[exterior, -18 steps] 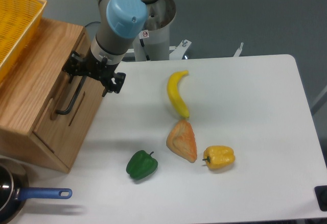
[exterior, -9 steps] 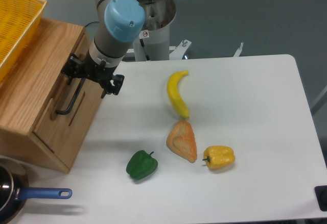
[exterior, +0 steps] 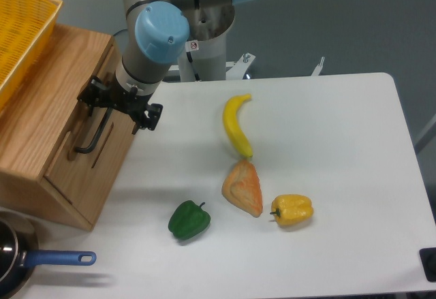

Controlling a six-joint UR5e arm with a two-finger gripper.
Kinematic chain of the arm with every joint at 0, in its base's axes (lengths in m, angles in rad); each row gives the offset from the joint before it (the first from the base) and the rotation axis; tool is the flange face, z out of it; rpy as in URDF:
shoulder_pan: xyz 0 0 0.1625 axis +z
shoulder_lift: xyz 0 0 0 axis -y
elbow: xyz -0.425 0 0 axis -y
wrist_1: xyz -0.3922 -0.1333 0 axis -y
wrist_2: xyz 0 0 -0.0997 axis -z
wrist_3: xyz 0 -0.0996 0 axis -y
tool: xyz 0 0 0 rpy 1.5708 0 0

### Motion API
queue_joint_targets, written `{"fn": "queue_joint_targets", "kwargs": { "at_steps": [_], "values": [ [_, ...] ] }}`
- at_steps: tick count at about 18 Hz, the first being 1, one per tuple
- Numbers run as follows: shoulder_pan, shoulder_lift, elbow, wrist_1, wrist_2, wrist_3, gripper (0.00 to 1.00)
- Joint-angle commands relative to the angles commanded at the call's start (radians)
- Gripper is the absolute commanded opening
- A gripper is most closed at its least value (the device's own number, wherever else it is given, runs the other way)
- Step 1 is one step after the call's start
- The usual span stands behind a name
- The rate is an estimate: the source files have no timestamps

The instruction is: Slide the top drawer open

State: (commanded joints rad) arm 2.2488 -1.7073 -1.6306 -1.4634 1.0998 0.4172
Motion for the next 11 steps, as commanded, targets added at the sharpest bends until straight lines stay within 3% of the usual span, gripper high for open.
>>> {"fn": "queue_joint_targets", "kwargs": {
  "at_steps": [11],
  "values": [
    [0.008, 0.003, 0.005, -0.002, 0.002, 0.006, 1.00]
  ]
}}
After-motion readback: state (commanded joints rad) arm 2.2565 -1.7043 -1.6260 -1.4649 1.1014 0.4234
